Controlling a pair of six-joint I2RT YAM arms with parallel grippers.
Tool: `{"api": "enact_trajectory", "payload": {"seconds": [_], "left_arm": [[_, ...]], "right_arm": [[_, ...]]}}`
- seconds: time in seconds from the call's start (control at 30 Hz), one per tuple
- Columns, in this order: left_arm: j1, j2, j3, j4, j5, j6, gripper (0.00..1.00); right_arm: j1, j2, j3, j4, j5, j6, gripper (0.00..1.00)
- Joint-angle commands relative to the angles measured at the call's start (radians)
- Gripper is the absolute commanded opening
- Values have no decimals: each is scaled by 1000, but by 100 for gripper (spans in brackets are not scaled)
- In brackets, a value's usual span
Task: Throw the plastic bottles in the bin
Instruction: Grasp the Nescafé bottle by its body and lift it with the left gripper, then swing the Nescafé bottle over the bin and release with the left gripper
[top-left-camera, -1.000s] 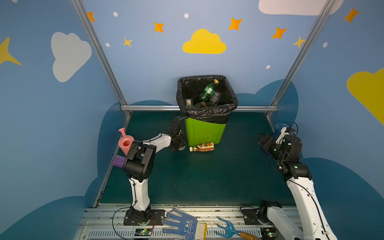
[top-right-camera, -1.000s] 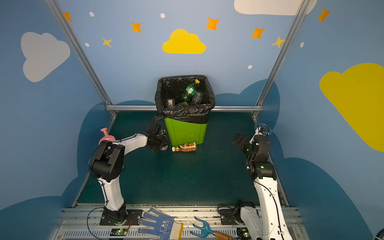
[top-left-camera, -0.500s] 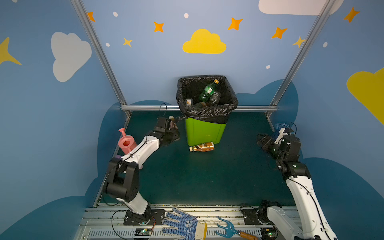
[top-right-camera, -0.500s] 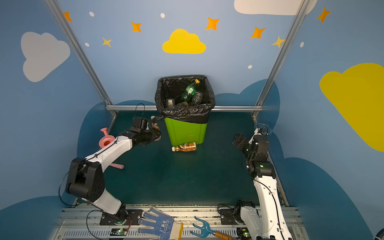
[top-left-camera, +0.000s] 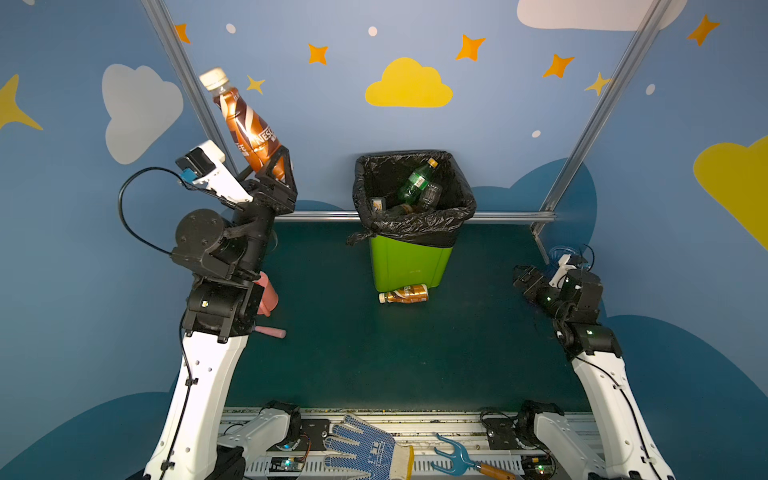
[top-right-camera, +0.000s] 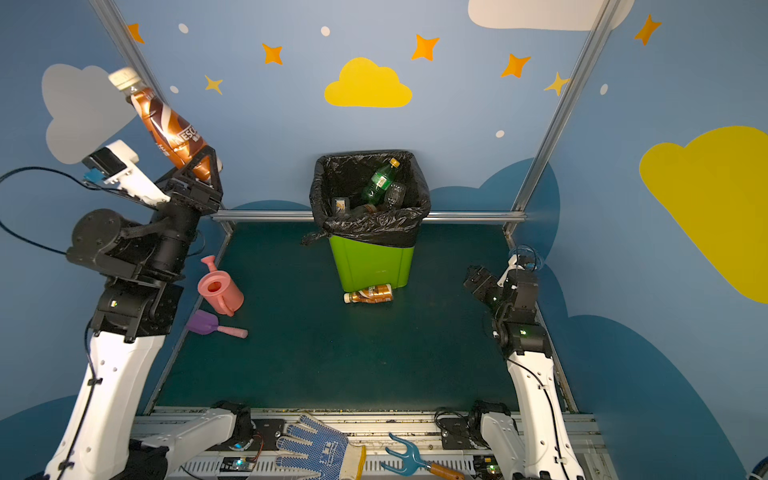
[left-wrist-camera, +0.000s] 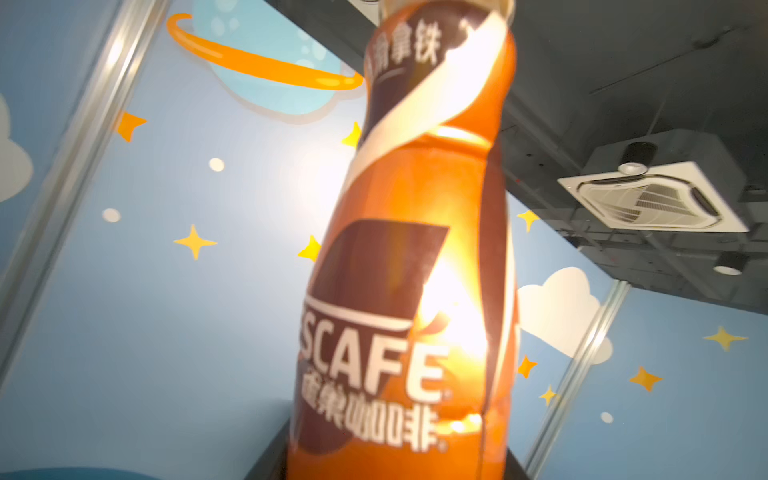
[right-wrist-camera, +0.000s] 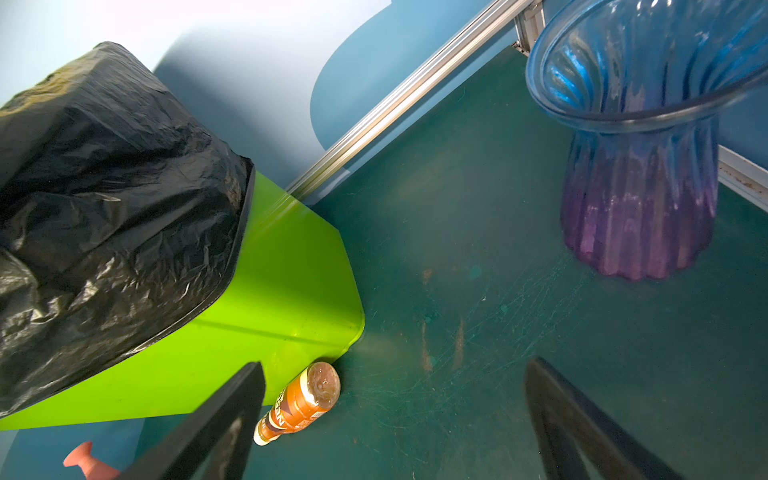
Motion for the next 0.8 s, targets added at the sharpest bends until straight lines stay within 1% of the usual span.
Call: {"api": "enact_trajectory", "payload": {"seconds": [0.0, 0.03, 0.1, 0.13, 0.17, 0.2, 0.23, 0.3, 0.37, 0.43, 0.5, 0.57, 0.63, 0.7, 0.77], "left_arm": [[-58, 221, 74, -106, 104, 14, 47], [-89, 299, 172, -216, 131, 39, 48], [-171, 484, 404, -500, 154, 111, 50], [-201, 546, 484, -591, 148, 134, 52], [-228, 599, 556, -657, 137, 154, 56], [-242, 623, 590, -680, 127, 162, 61], [-251, 633, 608, -688, 114, 172, 72], [-254, 608, 605, -663, 90, 196, 81], [-254, 529, 535, -583, 35, 222, 95], [-256, 418, 389, -453, -12, 253, 100], [-254, 304, 232, -316, -65, 271, 100], [-251, 211, 103, -233, -110, 285, 100], [-240, 154, 42, -238, -135, 288, 100], [-230, 104, -19, -254, -162, 287, 100], [-219, 42, -116, -246, -182, 284, 100]], "right_arm": [[-4, -27, 7, 10, -4, 5, 96], [-5, -32, 7, 9, -2, 5, 96], [-5, -38, 12, 6, -6, 7, 96], [-6, -40, 16, 0, -7, 6, 96], [-6, -41, 20, -6, -8, 5, 96], [-6, -43, 25, -11, -9, 4, 96], [-6, -46, 28, -14, -9, 1, 96], [-5, -52, 32, -20, -9, -2, 96], [-5, -57, 31, -21, -7, -3, 96], [-6, -57, 27, -16, -13, 4, 96], [-6, -50, 20, -4, -25, 18, 96], [-6, -33, 11, 16, -51, 35, 96], [-5, -16, 1, 47, -95, 38, 96], [-3, 5, -8, 60, -123, 73, 96], [2, 23, -32, 82, -143, 119, 96]]}}
